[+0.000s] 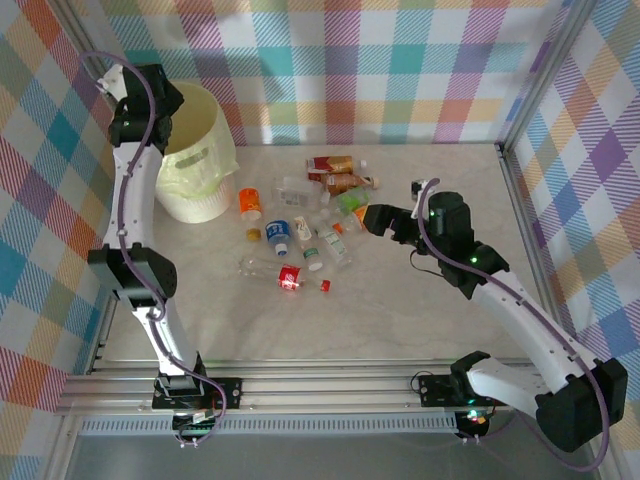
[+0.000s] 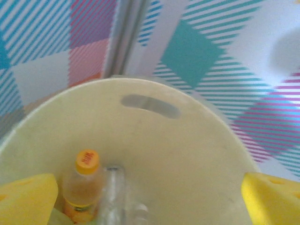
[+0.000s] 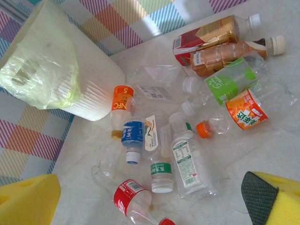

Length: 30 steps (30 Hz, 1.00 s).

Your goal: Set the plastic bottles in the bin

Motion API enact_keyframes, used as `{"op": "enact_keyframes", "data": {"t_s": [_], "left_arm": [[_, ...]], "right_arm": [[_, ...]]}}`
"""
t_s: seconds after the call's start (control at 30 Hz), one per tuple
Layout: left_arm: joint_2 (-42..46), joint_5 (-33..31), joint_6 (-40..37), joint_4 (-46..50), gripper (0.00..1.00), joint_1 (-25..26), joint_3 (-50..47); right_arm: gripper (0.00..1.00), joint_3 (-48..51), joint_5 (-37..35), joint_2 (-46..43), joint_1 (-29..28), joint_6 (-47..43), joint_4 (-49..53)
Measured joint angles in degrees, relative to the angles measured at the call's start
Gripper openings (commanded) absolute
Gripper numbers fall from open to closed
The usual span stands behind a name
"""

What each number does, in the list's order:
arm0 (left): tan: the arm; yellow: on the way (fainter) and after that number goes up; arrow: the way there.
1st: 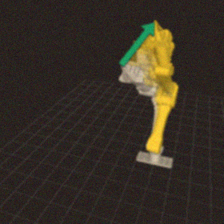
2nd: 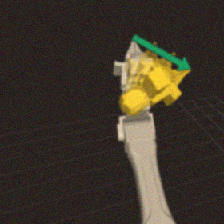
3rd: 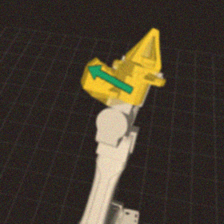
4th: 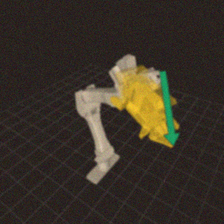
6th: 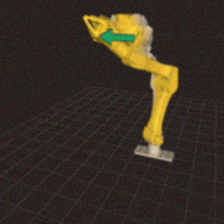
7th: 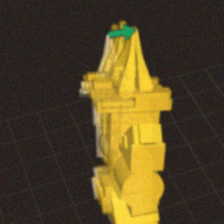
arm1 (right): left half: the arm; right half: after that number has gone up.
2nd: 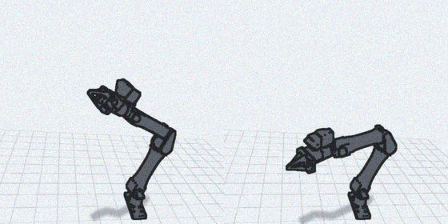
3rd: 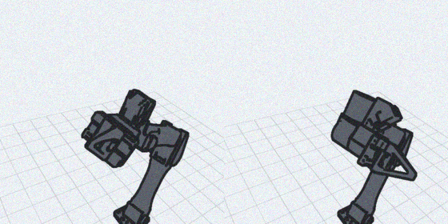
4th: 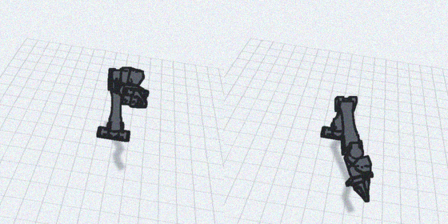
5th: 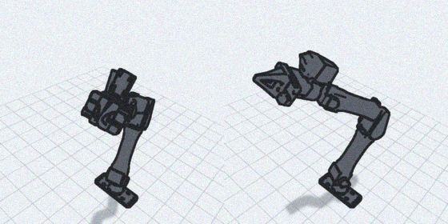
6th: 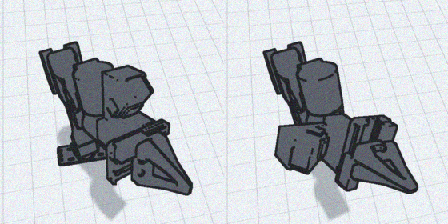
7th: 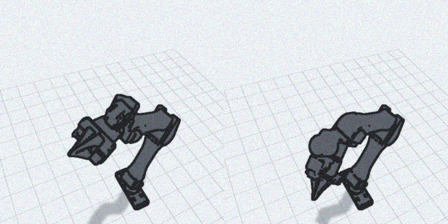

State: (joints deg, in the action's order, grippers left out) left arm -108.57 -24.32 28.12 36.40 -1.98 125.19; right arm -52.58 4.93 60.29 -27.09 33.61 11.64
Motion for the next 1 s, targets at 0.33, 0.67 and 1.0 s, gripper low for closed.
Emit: {"op": "enact_keyframes", "data": {"t_s": [0.33,0.67,1.0], "left_arm": [[14.5,8.8,1.3,-8.0,1.00,7.4,-19.5],[30.1,10.0,4.7,-9.8,1.00,18.1,-41.7],[34.4,8.3,24.0,-9.1,1.00,25.2,-62.7]], "right_arm": [[1.00,0.3,0.0,1.0,0.0,0.0,0.0],[1.00,0.3,0.2,4.3,0.0,0.1,-1.1],[1.00,0.3,1.1,7.8,0.0,0.7,-2.5]]}}
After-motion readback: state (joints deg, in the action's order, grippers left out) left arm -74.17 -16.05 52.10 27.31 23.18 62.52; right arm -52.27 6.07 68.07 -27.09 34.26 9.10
